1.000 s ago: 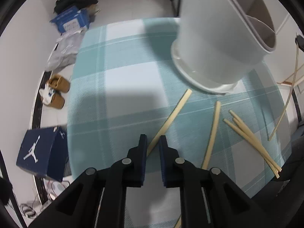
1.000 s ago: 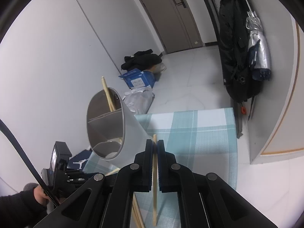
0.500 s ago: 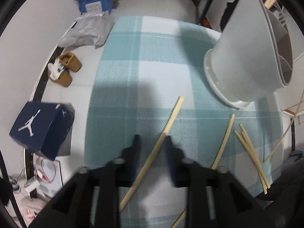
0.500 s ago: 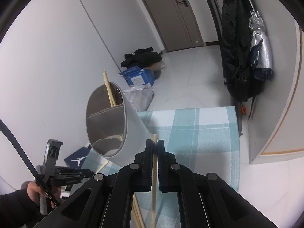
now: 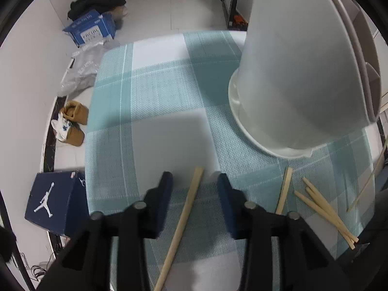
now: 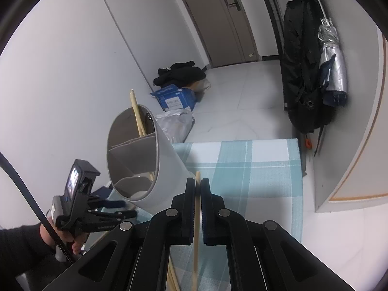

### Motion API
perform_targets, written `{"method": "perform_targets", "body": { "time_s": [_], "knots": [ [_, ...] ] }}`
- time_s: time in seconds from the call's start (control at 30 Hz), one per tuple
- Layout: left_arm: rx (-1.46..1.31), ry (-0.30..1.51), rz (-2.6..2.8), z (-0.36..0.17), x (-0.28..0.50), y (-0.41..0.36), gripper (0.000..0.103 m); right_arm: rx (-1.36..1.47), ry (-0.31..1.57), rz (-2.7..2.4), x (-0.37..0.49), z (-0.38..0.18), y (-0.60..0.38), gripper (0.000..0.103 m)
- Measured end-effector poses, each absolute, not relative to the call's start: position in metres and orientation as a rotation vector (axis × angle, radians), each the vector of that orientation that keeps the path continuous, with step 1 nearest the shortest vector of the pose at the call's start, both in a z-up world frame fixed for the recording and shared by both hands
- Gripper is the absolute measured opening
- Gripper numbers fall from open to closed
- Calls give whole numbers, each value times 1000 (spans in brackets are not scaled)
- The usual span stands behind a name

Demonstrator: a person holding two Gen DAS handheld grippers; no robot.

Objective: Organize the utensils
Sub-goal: 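Close the left tool on a chopstick while the right tool carries chopsticks over the holder, then carry the chopstick with the left tool to the holder while the right tool lowers its chopsticks in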

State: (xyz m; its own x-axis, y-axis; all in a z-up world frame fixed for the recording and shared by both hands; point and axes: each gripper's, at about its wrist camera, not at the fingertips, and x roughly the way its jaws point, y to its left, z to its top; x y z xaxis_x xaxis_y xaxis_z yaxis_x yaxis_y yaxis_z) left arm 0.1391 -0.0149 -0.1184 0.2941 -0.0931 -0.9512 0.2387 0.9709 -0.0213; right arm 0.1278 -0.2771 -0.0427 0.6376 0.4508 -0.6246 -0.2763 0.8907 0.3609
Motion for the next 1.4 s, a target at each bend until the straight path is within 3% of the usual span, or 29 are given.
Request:
{"method": "perform_targets", "body": {
  "time_s": [0.07,0.17,0.5,0.83,1.4],
  "knots": [
    [117,1264,-239,-116,140,-18,6,229,777,418,128,-43,-276,4],
    [64,1273,-227,-114,141,-18,3,221,781,414,128,-45,-275,4],
    [-233,1051,-69,-66,127,22,3,200,755,420,121,-40,-269,4],
    [-310,791,-46,-21,98,27,3,155,701,431,102,-32,-255,4],
    [-307,703,-97,3,78,27,2,145,603,402,75,-11,-249,3]
  ]
}}
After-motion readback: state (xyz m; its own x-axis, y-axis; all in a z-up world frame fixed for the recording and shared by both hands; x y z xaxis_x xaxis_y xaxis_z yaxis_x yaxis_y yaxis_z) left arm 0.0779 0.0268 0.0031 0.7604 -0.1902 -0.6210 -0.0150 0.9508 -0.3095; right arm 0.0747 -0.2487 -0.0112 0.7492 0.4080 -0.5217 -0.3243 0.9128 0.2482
